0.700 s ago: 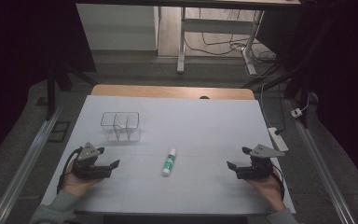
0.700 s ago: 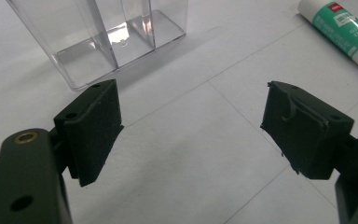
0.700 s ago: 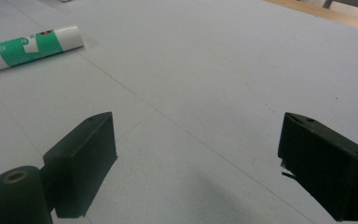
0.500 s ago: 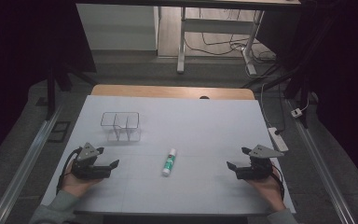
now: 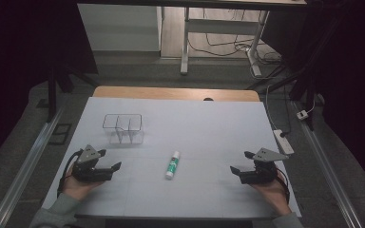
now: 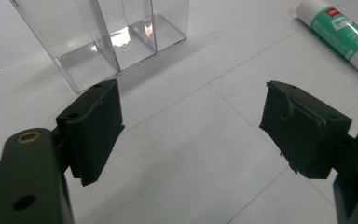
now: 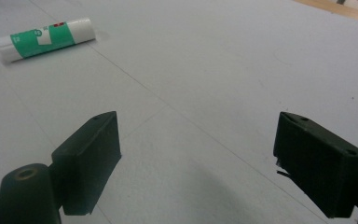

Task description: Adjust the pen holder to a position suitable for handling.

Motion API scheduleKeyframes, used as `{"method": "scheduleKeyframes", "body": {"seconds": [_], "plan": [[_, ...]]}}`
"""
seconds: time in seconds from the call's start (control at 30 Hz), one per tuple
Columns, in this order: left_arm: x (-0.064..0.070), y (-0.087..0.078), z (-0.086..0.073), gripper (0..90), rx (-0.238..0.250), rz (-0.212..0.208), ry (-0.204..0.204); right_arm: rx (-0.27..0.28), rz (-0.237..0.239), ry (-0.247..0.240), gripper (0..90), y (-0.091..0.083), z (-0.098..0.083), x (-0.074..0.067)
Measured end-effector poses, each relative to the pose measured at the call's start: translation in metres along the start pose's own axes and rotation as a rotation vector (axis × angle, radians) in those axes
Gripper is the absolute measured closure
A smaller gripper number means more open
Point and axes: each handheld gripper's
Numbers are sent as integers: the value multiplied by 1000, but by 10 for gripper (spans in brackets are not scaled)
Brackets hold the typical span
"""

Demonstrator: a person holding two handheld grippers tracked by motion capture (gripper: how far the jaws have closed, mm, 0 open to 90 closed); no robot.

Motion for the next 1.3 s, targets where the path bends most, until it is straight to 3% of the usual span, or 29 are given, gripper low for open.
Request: {"method": "scheduleKeyframes", "body": {"seconds": [0.37, 0.47, 0.53, 0.83, 1.07, 1.17, 1.3], "plan": [[-4, -2, 5, 209, 6, -1, 4, -10, -2, 12, 146, 2, -1, -1], [-7, -3, 16, 209, 10, 11, 23, -25, 9, 19, 152, 2, -1, -1], [-8, -5, 22, 209, 13, 15, 31, -8, 56, 52, 159, 2, -1, -1], [-14, -9, 51, 215, 11, 35, 41, -7, 28, 27, 158, 0, 0, -4], [-30, -16, 69, 220, 14, 67, 19, -5, 24, -7, 165, 0, 1, -8], [-47, -21, 77, 225, 30, 64, -19, -6, 27, 0, 165, 2, 1, -6], [-60, -21, 83, 225, 30, 65, -48, -2, 26, 6, 165, 3, 1, -5]]}}
Point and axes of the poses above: each handheld gripper's, and its own axes: y roughly forward along the jaws, z roughly out of its top, x roughly to its right, and after that the axes turned 5 degrees about y, right-handed
